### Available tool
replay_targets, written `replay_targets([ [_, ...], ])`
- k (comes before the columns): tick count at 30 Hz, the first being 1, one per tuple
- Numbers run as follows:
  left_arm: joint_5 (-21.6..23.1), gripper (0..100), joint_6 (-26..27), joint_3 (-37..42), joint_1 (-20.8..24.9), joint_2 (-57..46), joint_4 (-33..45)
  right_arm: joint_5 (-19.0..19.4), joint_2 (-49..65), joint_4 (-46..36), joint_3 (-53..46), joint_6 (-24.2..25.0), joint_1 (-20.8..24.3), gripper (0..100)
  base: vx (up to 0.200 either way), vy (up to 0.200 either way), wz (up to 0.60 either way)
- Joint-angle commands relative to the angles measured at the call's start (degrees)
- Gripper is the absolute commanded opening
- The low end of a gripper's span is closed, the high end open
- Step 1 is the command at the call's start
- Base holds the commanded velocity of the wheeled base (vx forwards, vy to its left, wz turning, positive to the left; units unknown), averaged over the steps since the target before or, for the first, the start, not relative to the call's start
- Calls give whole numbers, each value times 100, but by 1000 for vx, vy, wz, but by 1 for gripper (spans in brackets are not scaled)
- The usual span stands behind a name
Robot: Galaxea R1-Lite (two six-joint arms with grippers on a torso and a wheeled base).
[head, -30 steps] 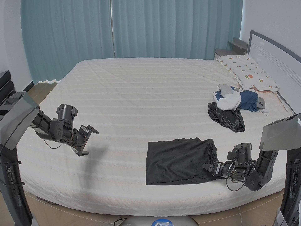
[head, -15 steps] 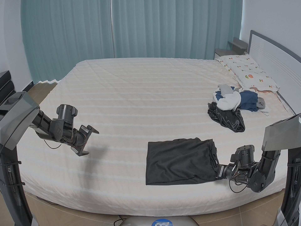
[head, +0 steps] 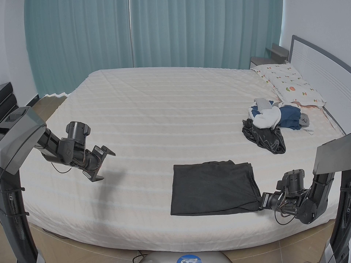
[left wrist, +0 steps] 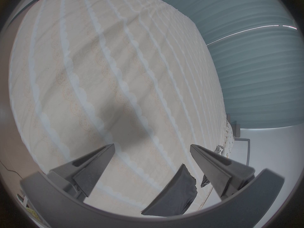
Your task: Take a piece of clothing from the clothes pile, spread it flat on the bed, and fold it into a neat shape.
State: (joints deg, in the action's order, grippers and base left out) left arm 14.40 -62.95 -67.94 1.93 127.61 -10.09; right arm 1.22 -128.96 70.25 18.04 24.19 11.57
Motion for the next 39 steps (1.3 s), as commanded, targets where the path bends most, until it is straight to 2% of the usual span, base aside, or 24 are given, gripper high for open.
replay_targets([
  [1,2,100,2,0,1,1,-1,10,-6,-3,-99,-54,-32,0,0,0,0],
  [7,2,100,2,0,1,1,-1,19,-76,-12,-117,-213,-155,0,0,0,0],
  [8,2,100,2,0,1,1,-1,19,-67,-3,-108,-204,-173,100,0,0,0],
  [12,2,100,2,0,1,1,-1,36,117,41,-11,-133,-304,100,0,0,0],
  [13,2,100,2,0,1,1,-1,195,310,85,103,-107,-463,100,0,0,0],
  [16,2,100,2,0,1,1,-1,467,310,76,340,16,-524,100,0,0,0],
  [21,2,100,2,0,1,1,-1,458,-50,15,964,368,-480,100,0,0,0],
  [22,2,100,2,0,1,1,-1,458,-287,-29,1351,535,-463,100,0,0,0],
  [29,2,100,2,9,1,1,-1,458,-1034,-1093,3030,1264,-401,100,0,0,0],
  [30,2,100,2,9,1,1,-1,458,-1034,-1093,3030,1264,-401,100,0,0,0],
  [31,2,100,2,9,1,1,-1,458,-1148,-1559,3504,1361,-401,100,0,0,0],
  [34,2,100,2,9,1,1,-1,467,-1219,-2077,4041,1475,-401,100,0,0,0],
  [39,2,100,2,9,1,9,-10,449,-1386,-2411,4489,1580,-401,100,0,0,0],
])
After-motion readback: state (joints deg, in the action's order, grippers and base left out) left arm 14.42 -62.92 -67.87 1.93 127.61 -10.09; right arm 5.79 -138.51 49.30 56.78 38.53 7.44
